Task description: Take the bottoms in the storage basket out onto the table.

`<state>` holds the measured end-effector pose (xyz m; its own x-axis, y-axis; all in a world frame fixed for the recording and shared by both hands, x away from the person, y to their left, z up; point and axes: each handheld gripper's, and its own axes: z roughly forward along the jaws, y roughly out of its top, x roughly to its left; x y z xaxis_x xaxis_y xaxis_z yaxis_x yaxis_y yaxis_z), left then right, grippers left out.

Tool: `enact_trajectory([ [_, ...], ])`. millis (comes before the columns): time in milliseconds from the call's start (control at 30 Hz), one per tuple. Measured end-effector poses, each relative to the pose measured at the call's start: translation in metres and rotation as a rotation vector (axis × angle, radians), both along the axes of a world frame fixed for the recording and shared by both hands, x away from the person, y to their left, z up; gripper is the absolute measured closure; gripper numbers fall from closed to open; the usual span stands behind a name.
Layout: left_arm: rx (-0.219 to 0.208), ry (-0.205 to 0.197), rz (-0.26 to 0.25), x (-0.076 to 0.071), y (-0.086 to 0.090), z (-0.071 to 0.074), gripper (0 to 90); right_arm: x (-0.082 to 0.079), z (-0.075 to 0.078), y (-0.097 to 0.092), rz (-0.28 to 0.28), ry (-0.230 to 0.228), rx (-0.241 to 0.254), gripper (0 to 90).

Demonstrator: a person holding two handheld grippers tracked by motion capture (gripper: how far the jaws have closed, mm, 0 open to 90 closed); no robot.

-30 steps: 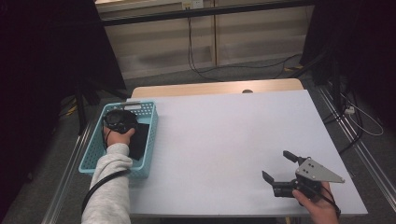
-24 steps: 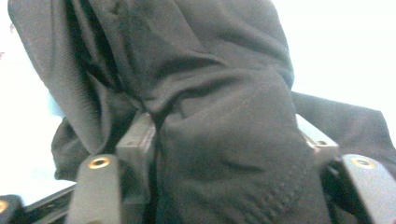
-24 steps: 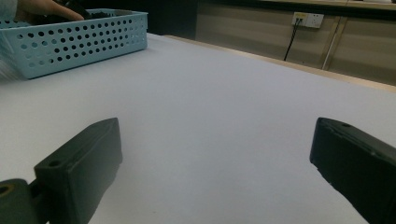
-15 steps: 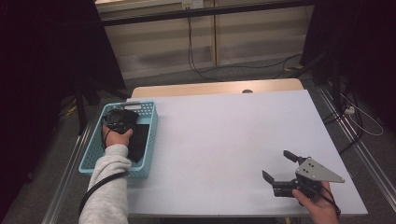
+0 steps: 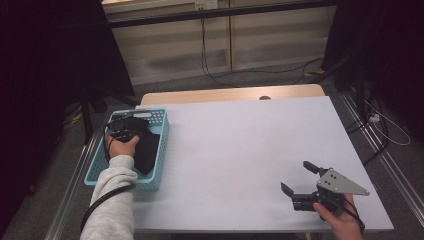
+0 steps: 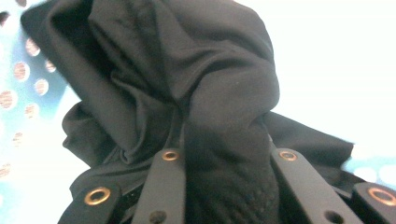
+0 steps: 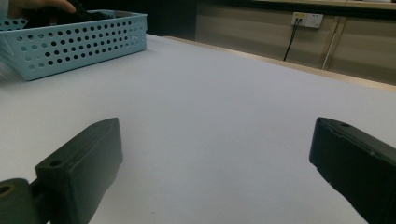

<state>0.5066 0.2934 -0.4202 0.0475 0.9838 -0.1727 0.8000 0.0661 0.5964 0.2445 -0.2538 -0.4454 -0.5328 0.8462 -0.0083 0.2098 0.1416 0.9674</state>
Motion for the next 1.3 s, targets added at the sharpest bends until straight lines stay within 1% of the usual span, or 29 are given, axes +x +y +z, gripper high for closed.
enact_trajectory([
  [33, -0.012, -0.009, 0.007, -0.001, 0.001, 0.004, 75.9, -0.001, 0.001, 0.001, 0.000, -0.002, 0.006, 1.8],
  [100, -0.015, -0.008, 0.007, -0.001, 0.001, 0.006, 76.0, -0.001, 0.000, 0.000, -0.004, -0.002, 0.005, 1.8],
  [133, -0.005, -0.005, -0.005, -0.002, 0.002, 0.009, 76.0, -0.001, 0.000, 0.000, -0.004, -0.002, 0.005, 1.8],
  [200, -0.020, -0.013, 0.003, -0.003, 0.003, 0.016, 76.1, -0.001, 0.000, -0.001, -0.006, -0.003, 0.002, 1.8],
  [333, -0.031, -0.007, -0.022, -0.003, 0.004, 0.024, 76.2, 0.000, 0.000, 0.000, -0.004, 0.000, 0.003, 1.8],
  [433, -0.044, -0.007, -0.044, -0.004, 0.004, 0.034, 76.3, 0.000, -0.001, 0.001, -0.001, 0.001, 0.000, 1.8],
  [467, -0.044, -0.007, -0.044, -0.004, 0.004, 0.034, 76.2, 0.000, 0.000, 0.002, 0.002, 0.000, -0.002, 1.8],
  [500, -0.035, -0.003, -0.070, -0.004, 0.004, 0.037, 76.2, 0.000, 0.000, 0.002, 0.002, 0.000, -0.002, 1.8],
  [567, -0.036, -0.006, -0.080, -0.005, 0.001, 0.046, 76.2, 0.000, 0.000, 0.002, 0.006, 0.000, -0.002, 1.6],
  [600, -0.036, -0.006, -0.080, -0.005, 0.001, 0.046, 76.3, 0.000, 0.000, 0.002, 0.006, 0.000, -0.002, 1.6],
  [633, -0.033, -0.019, -0.095, -0.006, 0.000, 0.052, 76.3, 0.000, 0.000, 0.002, 0.004, -0.001, -0.001, 1.6],
  [667, -0.033, -0.019, -0.095, -0.006, 0.000, 0.052, 76.3, 0.000, 0.000, 0.002, 0.004, -0.001, -0.001, 1.6],
  [700, -0.031, -0.034, -0.113, -0.007, -0.001, 0.060, 76.3, 0.000, 0.000, 0.002, 0.001, -0.001, 0.002, 1.6],
  [733, -0.033, -0.044, -0.121, -0.007, -0.002, 0.065, 76.3, 0.000, 0.000, 0.002, 0.000, 0.000, 0.003, 1.6],
  [767, -0.033, -0.044, -0.121, -0.007, -0.002, 0.065, 76.3, 0.000, 0.000, 0.002, 0.000, 0.000, 0.003, 1.6],
  [800, -0.026, -0.053, -0.134, -0.007, -0.005, 0.073, 76.3, 0.000, 0.000, 0.002, 0.004, 0.000, 0.005, 1.6],
  [833, -0.026, -0.053, -0.134, -0.007, -0.005, 0.073, 76.3, 0.000, 0.000, 0.003, 0.004, 0.001, 0.002, 1.6],
  [867, -0.026, -0.070, -0.146, -0.008, -0.006, 0.082, 76.3, 0.000, 0.000, 0.004, 0.007, 0.001, 0.002, 1.6],
  [900, -0.026, -0.070, -0.146, -0.008, -0.006, 0.082, 76.3, 0.000, 0.000, 0.004, 0.007, 0.001, 0.002, 1.6],
  [933, -0.024, -0.074, -0.160, -0.008, -0.007, 0.086, 76.3, 0.000, 0.000, 0.004, 0.009, -0.001, 0.002, 1.6],
  [967, -0.024, -0.090, -0.172, -0.009, -0.009, 0.093, 76.3, 0.000, 0.000, 0.005, 0.009, -0.002, -0.002, 1.6],
  [1000, -0.024, -0.090, -0.172, -0.009, -0.009, 0.093, 76.3, 0.000, 0.000, 0.005, 0.009, -0.002, -0.002, 1.6],
  [1033, -0.032, -0.107, -0.184, -0.010, -0.010, 0.099, 76.2, 0.000, 0.000, 0.005, 0.010, -0.001, -0.002, 1.6],
  [1067, -0.032, -0.107, -0.184, -0.010, -0.010, 0.099, 76.3, 0.000, 0.000, 0.005, 0.010, -0.001, -0.002, 1.6],
  [1100, -0.040, -0.115, -0.191, -0.010, -0.010, 0.104, 76.2, 0.000, 0.000, 0.005, 0.008, 0.000, 0.000, 1.6],
  [1133, -0.040, -0.115, -0.191, -0.010, -0.010, 0.104, 76.3, 0.000, 0.000, 0.005, 0.008, 0.000, 0.000, 1.6],
  [1200, -0.042, -0.125, -0.197, -0.011, -0.011, 0.110, 76.2, 0.000, 0.000, 0.005, 0.005, 0.002, 0.001, 1.6],
  [1233, -0.057, -0.139, -0.207, -0.012, -0.013, 0.118, 76.2, 0.000, 0.000, 0.005, 0.005, 0.000, 0.001, 1.6],
  [1300, -0.065, -0.157, -0.223, -0.013, -0.016, 0.127, 76.3, 0.001, 0.000, 0.005, 0.009, 0.002, 0.000, 1.6],
])
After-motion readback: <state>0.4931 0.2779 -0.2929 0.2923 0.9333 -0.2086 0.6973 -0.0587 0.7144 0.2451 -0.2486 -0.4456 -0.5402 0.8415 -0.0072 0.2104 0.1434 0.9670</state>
